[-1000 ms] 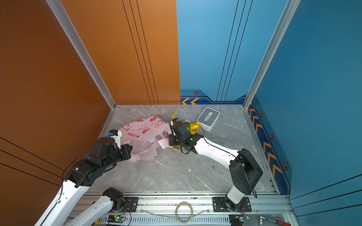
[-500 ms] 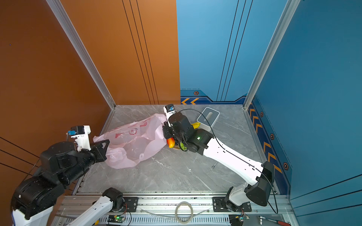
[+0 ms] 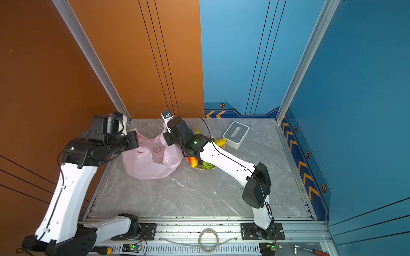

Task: Place the fruits into the plastic bag
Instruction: Shake the plastic bag at the middle-left of the table.

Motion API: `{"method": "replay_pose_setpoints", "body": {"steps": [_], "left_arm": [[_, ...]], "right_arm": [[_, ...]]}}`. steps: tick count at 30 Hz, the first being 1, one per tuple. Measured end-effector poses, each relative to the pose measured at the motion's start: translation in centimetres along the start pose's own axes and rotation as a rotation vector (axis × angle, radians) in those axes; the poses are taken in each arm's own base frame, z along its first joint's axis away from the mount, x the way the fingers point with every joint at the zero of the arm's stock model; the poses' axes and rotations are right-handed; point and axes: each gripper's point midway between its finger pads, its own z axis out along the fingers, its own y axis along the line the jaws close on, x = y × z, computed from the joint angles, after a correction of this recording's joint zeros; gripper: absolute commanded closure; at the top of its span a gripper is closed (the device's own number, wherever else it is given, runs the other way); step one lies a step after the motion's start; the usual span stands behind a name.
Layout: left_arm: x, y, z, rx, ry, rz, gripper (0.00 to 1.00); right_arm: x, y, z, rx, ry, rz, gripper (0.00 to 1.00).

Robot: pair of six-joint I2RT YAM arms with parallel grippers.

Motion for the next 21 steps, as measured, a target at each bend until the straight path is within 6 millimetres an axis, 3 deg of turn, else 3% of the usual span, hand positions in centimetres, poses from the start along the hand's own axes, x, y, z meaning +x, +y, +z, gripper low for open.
{"method": "replay_pose_setpoints", "body": {"steps": [3,5,7,9,11,13,15,16,18,20,21], "left_arm": [[-4.9,-2.4,-4.9,0.109,-0.216,0.041,1.0],[-6.6,-3.8,-9.0,0.188,-0.35,0.076,1.0],[-7.1,-4.5,-13.3,0.267,-0.474,0.106,1.0],[-6.4,-4.1,-15.6,0.299,-0.546,0.117,1.0],[-4.5,-2.4,-16.0,0.269,-0.565,0.106,1.0],[-2.3,-1.1,-13.7,0.216,-0.509,0.088,1.0],[1.3,-0.3,-7.6,0.139,-0.345,0.067,1.0],[3.9,0.1,-3.7,0.095,-0.228,0.065,1.0],[9.7,1.3,3.0,-0.002,0.003,0.063,1.0],[15.0,2.7,7.0,-0.083,0.188,0.067,1.0],[17.3,3.5,7.8,-0.112,0.255,0.067,1.0]], "right_arm": [[-4.9,1.5,-1.8,-0.032,-0.161,-0.044,1.0],[-7.8,2.5,-3.8,-0.052,-0.259,-0.066,1.0],[-10.4,3.1,-7.0,-0.074,-0.38,-0.08,1.0],[-11.6,2.9,-10.0,-0.082,-0.47,-0.078,1.0],[-11.7,1.8,-11.8,-0.071,-0.517,-0.071,1.0],[-10.6,0.3,-10.8,-0.044,-0.487,-0.057,1.0],[-7.7,-1.6,-6.8,-0.01,-0.367,-0.039,1.0],[-5.5,-2.3,-4.2,0.0,-0.291,-0.03,1.0],[1.1,-3.6,0.3,0.024,-0.109,-0.025,1.0],[9.1,-4.3,3.1,0.041,0.09,-0.037,1.0],[13.4,-4.2,3.8,0.038,0.204,-0.051,1.0]]}}
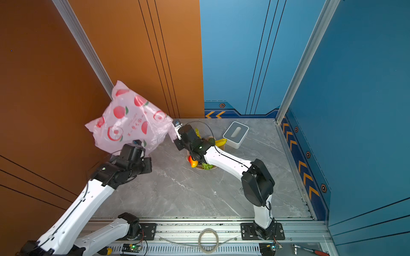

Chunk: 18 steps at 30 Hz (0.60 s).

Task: Place the fruits into the plastic bag
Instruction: Shake the plastic bag at the middle-left of the table.

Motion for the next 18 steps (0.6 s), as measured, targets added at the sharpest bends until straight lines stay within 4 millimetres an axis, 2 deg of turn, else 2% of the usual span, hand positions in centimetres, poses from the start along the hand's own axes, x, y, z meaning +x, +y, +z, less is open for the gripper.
{"method": "replay_pose_setpoints", "body": {"steps": [2,3,5,10,15,18], "left_arm": [[1.5,0.6,0.3,-0.016,0.04,-0.013,1.0],[1.4,0.7,-0.2,-0.007,0.023,-0.029,1.0],[0.9,0.6,-1.0,0.015,-0.011,-0.05,1.0],[0.7,0.3,-1.6,0.04,-0.029,-0.082,1.0],[0.9,0.4,-2.2,0.064,-0.051,-0.103,1.0],[0.8,0.7,-3.5,0.093,-0.101,-0.121,1.0]], "right_arm": [[4.3,1.0,1.2,-0.014,0.131,-0.022,1.0],[5.4,1.4,1.4,-0.022,0.167,-0.029,1.0],[6.1,2.2,1.1,-0.043,0.199,-0.036,1.0],[4.2,2.1,0.5,-0.051,0.168,-0.002,1.0],[3.3,0.3,0.0,-0.024,0.151,0.053,1.0],[2.9,-1.2,-0.1,-0.005,0.144,0.097,1.0]]}}
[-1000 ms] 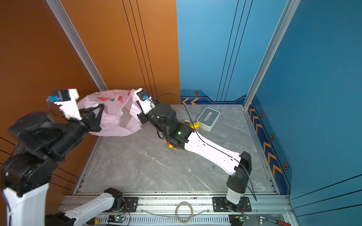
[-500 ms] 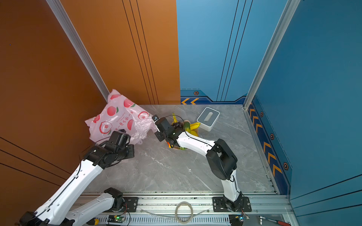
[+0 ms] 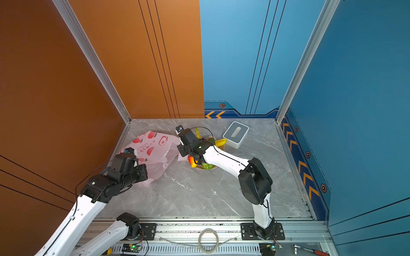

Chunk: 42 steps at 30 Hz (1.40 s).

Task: Place the fruits into the plastic bag
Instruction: Shake the plastic bag at the middle-left of the table.

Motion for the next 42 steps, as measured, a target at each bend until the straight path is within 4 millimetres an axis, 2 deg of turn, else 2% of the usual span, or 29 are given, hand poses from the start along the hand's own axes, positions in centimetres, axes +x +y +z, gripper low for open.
{"method": "replay_pose_setpoints", "body": {"steps": [6,8,14,16,20,24,26,29,34,38,42], "left_arm": [[-0.9,0.4,-3.0,0.06,-0.122,-0.029,1.0],[-0.9,0.4,-3.3,0.074,-0.141,-0.034,1.0],[0.4,0.2,-1.4,0.093,-0.106,-0.051,1.0],[0.7,0.1,-0.9,0.098,-0.093,-0.06,1.0],[0.5,-0.3,-0.8,0.119,-0.103,-0.081,1.0],[0.2,-0.9,-0.7,0.147,-0.114,-0.103,1.0],[0.2,-1.2,-0.3,0.16,-0.114,-0.116,1.0],[0.6,-1.5,0.5,0.172,-0.098,-0.13,1.0],[0.2,-2.4,0.9,0.198,-0.103,-0.154,1.0],[-0.3,-3.0,1.2,0.216,-0.112,-0.167,1.0],[-0.5,-3.8,1.7,0.229,-0.106,-0.167,1.0]], "right_arm": [[-0.8,-2.5,-0.1,0.01,-0.015,0.088,1.0],[-1.3,-2.8,-0.1,0.0,-0.023,0.103,1.0],[-5.2,-2.1,0.7,-0.058,-0.127,0.116,0.99],[-5.8,-1.9,1.5,-0.074,-0.149,0.119,0.97],[-5.7,-1.8,4.2,-0.085,-0.156,0.125,0.86],[-4.7,-2.3,6.7,-0.079,-0.135,0.128,0.75],[-4.1,-2.9,7.5,-0.069,-0.122,0.135,0.65],[-4.0,-3.5,7.6,-0.057,-0.117,0.136,0.44],[-4.3,-3.9,6.4,-0.044,-0.127,0.124,0.16],[-4.9,-4.3,3.4,-0.035,-0.123,0.122,0.13],[-6.8,-5.7,-1.0,-0.031,-0.161,0.141,0.11]]}}
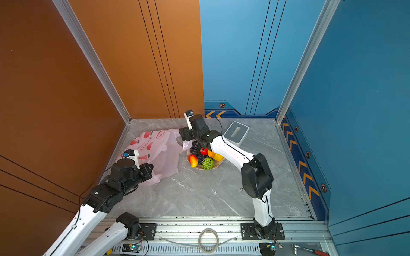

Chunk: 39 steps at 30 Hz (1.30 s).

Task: Place the fruits into the plastic bag
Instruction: Shake the plastic bag at the middle-left of the table, then pick up the fruit from the plate.

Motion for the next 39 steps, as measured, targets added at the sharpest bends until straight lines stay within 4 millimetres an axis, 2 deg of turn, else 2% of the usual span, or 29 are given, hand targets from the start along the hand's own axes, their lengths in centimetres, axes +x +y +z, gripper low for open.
{"method": "replay_pose_setpoints", "body": {"steps": [5,10,14,19,23,29,33,39], "left_arm": [[0.1,-0.7,0.8,0.015,0.006,0.0,1.0],[0.0,-1.2,1.1,0.029,0.004,0.004,1.0],[-0.1,-1.5,1.1,0.036,0.002,0.006,1.0],[0.0,-1.6,1.1,0.041,0.002,0.008,1.0],[0.0,-1.7,1.0,0.047,0.003,0.008,1.0],[-0.2,-1.8,0.7,0.058,-0.007,0.006,1.0],[-0.2,-1.8,0.7,0.058,-0.006,0.006,1.0],[-0.1,-1.8,0.7,0.061,-0.003,0.007,1.0]], "right_arm": [[-1.5,-1.0,-4.7,0.0,-0.018,0.039,0.11],[-1.0,-2.0,-8.5,0.023,0.038,0.124,0.13],[0.9,-3.1,-10.6,0.072,0.131,0.179,0.13],[5.5,-4.6,-12.4,0.151,0.283,0.241,0.13],[8.1,-5.9,-13.1,0.198,0.362,0.288,0.13],[8.9,-7.4,-13.4,0.239,0.386,0.339,0.17],[10.0,-8.4,-12.4,0.263,0.418,0.356,0.2],[12.6,-9.3,-10.3,0.294,0.5,0.36,0.23]]}}
